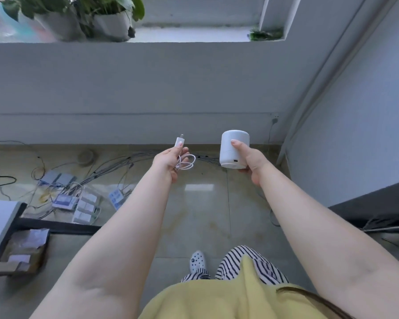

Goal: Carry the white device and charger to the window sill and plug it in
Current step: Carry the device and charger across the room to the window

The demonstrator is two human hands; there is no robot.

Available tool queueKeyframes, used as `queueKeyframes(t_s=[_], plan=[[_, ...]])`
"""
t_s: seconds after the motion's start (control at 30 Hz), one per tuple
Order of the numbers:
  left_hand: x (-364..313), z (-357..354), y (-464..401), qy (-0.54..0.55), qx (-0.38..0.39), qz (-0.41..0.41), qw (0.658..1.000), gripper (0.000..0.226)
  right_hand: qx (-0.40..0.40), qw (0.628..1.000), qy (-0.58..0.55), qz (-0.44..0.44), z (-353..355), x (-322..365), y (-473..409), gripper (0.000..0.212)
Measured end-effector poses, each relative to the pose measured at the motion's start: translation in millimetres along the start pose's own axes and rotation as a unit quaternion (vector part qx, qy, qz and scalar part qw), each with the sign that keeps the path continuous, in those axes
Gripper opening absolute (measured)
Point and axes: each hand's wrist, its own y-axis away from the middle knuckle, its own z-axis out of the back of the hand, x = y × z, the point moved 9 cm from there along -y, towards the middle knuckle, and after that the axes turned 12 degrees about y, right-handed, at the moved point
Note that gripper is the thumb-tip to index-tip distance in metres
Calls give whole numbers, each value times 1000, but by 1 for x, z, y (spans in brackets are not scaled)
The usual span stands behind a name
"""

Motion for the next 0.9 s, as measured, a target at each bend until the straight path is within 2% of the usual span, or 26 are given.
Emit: queueKeyframes(t_s=[0.23,0.43,0.7,0.9], plan=[[-32,-24,-63,6,2,5,1000,15,-9,1000,13,-8,-6,46,-65,40],[-80,-57,-117,2,8,6,1000,30,21,999,30,5,-23,107,-132,40],[-174,-130,-183,40,14,-63,997,20,58,996,27,55,-30,221,-224,55],[-225,-171,-216,78,30,-79,993,12,63,994,18,88,-31,283,-271,61]])
